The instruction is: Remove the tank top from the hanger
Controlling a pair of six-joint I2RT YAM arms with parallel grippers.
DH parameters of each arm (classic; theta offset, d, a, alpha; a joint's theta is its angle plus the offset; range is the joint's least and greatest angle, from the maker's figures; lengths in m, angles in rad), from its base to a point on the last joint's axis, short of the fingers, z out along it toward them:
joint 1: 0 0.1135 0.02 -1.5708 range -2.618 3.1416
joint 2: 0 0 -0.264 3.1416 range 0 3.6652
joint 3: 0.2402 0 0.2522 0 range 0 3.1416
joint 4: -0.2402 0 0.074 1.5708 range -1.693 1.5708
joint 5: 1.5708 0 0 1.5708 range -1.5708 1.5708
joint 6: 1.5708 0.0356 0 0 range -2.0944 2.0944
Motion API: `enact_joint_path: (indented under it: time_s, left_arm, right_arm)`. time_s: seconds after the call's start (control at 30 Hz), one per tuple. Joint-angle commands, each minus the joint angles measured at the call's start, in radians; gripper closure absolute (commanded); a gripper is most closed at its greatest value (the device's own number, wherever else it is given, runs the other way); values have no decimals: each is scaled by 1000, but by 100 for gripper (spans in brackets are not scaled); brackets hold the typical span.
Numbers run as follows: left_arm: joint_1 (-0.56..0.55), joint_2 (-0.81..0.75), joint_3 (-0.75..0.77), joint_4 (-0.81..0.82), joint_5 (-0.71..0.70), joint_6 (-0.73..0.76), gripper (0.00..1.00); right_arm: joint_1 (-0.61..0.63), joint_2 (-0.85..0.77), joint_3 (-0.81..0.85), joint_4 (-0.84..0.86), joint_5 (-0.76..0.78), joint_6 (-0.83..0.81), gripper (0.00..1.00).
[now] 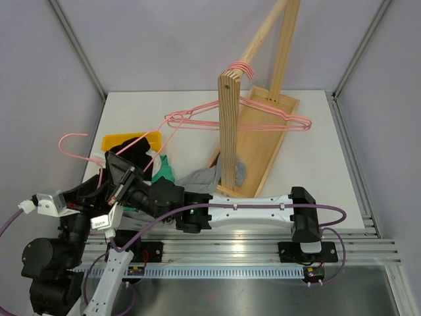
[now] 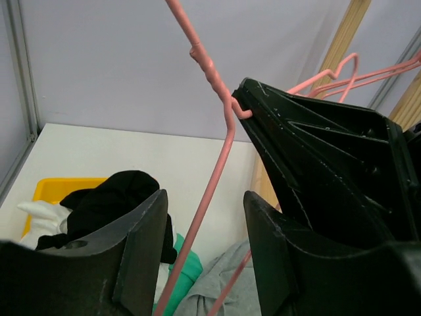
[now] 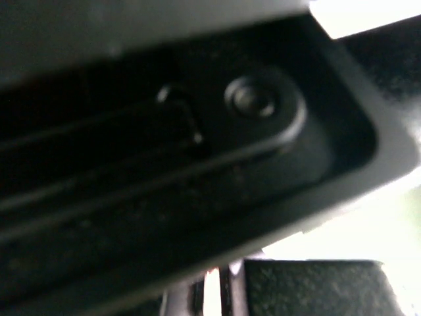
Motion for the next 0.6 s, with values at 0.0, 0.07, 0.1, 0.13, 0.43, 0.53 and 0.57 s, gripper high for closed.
enact_joint_path:
  time_s: [0.0, 0.07, 0.1, 0.13, 0.43, 0.53, 0.57]
  left_arm:
    - [-7, -32, 72, 43, 237, -28, 44]
    - [-7, -29, 83, 65, 251, -25, 12]
    - [-7, -18, 88, 65, 256, -19, 11]
    - [-7, -16, 98, 63, 250, -16, 11]
    - [-7, 0, 96, 86, 210, 4, 33]
    - [-7, 16, 77, 105, 219, -7, 70]
    - [-7, 20, 73, 105, 225, -7, 80]
  right_arm:
    - [-64, 41, 2, 26, 138, -61, 100]
    - [-66, 46, 0, 27, 135, -61, 100]
    - [-66, 43, -6, 30, 137, -64, 100]
    - [-64, 38, -8, 32, 137, -64, 100]
    - [-69, 4, -96, 130, 89, -145, 100]
    - [-69, 9, -100, 148, 91, -145, 100]
    - [-69, 10, -97, 150, 95, -145, 100]
